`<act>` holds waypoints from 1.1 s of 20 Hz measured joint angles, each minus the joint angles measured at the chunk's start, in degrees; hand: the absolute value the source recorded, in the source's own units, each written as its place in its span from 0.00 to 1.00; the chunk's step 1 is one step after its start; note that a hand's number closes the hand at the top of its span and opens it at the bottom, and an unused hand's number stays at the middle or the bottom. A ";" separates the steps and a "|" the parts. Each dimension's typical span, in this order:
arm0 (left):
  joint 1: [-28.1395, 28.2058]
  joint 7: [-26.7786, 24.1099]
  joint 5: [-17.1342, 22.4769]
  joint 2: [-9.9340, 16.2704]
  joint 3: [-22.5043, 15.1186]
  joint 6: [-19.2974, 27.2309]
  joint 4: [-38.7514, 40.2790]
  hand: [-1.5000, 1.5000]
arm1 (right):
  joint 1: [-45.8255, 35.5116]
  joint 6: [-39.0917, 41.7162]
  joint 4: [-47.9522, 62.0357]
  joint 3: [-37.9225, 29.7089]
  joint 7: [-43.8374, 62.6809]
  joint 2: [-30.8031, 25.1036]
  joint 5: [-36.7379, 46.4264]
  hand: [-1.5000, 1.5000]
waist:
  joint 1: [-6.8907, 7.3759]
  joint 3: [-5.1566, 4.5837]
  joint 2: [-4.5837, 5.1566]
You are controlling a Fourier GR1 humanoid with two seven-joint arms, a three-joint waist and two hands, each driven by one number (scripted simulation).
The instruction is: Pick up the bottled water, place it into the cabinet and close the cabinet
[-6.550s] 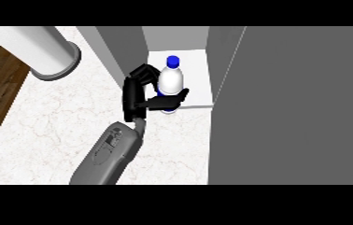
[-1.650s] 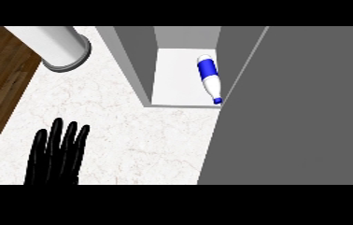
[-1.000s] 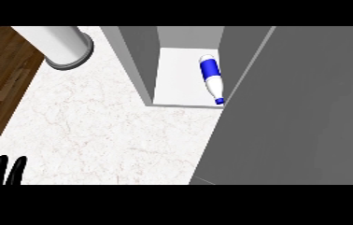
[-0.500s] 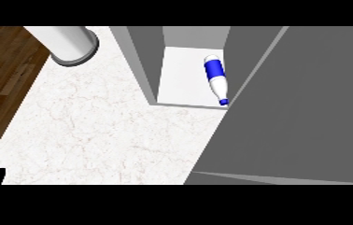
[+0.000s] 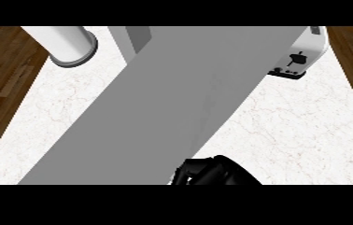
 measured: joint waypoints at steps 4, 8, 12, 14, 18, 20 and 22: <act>3.17 -0.45 3.16 -0.23 4.02 -4.41 0.40 0.00 | -10.64 -4.57 6.04 -3.46 2.39 0.36 -6.84 1.00 | -0.38 -0.02 -0.07; 4.93 -0.41 6.24 -0.56 8.19 -7.95 1.43 0.00 | -19.31 -5.51 12.58 -9.59 1.36 0.82 -13.54 1.00 | -0.88 0.01 -0.20; 5.97 0.00 7.49 -1.54 10.63 -10.97 2.68 0.00 | -27.58 -2.84 22.02 -16.67 -0.12 0.85 -17.80 1.00 | -1.16 0.02 -0.22; 7.31 0.85 9.18 -2.02 12.56 -11.82 1.82 0.00 | -30.23 -1.08 25.91 -19.20 -0.78 0.78 -19.26 1.00 | -1.35 0.03 -0.25; 6.95 1.92 10.30 -3.04 14.37 -13.41 2.77 0.00 | -35.71 4.68 34.34 -23.54 -1.81 -0.76 -22.23 1.00 | -1.59 0.02 -0.42; 6.70 2.68 9.56 -4.24 14.55 -13.88 2.61 0.00 | -36.95 7.15 36.53 -23.98 -1.83 -1.04 -22.97 1.00 | -1.94 0.20 -0.76; 6.77 3.82 12.01 -3.40 16.61 -14.17 2.32 0.00 | -37.93 8.66 38.40 -24.15 -2.46 -0.99 -22.73 1.00 | -2.28 0.51 -1.10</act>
